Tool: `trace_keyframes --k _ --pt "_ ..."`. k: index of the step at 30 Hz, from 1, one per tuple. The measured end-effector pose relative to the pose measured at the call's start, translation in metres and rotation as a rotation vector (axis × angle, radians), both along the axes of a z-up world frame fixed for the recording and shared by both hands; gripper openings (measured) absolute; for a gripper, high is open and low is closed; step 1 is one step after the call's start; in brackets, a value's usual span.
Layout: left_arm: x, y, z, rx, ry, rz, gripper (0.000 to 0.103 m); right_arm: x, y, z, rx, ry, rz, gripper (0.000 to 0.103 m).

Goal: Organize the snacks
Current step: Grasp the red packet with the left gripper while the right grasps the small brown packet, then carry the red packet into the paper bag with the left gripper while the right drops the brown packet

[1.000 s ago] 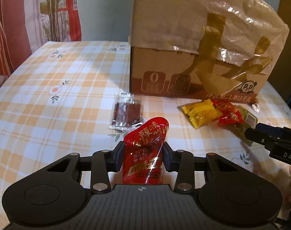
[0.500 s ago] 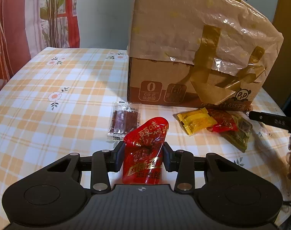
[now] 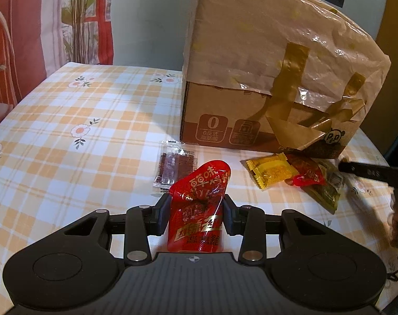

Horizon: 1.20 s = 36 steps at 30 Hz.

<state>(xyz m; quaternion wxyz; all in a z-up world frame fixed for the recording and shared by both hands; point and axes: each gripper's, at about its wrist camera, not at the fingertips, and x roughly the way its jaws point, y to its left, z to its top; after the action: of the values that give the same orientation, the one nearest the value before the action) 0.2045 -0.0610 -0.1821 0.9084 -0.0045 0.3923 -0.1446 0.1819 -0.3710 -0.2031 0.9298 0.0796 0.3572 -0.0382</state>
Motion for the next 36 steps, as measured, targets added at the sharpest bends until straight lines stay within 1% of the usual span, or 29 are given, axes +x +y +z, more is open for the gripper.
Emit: trace_keyframes --k 2,3,5,8,11,17,23,36 --pt "0.000 -0.001 0.000 -0.002 -0.001 -0.005 0.042 -0.011 0.000 0.001 0.024 0.002 0.005 0.031" --pt "0.000 -0.001 0.000 -0.004 -0.001 -0.006 0.042 -0.017 0.000 0.002 0.036 0.001 0.010 0.028" --pt "0.000 -0.001 0.000 -0.008 -0.001 -0.006 0.042 -0.031 0.003 0.003 0.062 -0.001 0.024 0.028" --pt "0.001 -0.001 -0.001 -0.011 0.003 -0.008 0.042 -0.050 0.012 0.004 0.077 0.003 0.061 0.028" --pt "0.000 -0.001 -0.001 -0.011 0.001 -0.014 0.042 -0.057 0.020 0.005 0.073 0.009 0.080 0.028" --pt "-0.001 0.001 0.000 -0.016 -0.005 -0.004 0.042 -0.046 0.019 0.006 0.053 0.021 0.058 0.030" --pt "-0.002 0.000 0.001 -0.015 -0.008 -0.010 0.042 -0.039 0.016 0.003 0.030 0.015 0.043 0.030" --pt "-0.002 0.001 0.001 -0.010 -0.006 -0.012 0.042 -0.023 0.004 0.002 0.088 0.001 -0.019 0.030"
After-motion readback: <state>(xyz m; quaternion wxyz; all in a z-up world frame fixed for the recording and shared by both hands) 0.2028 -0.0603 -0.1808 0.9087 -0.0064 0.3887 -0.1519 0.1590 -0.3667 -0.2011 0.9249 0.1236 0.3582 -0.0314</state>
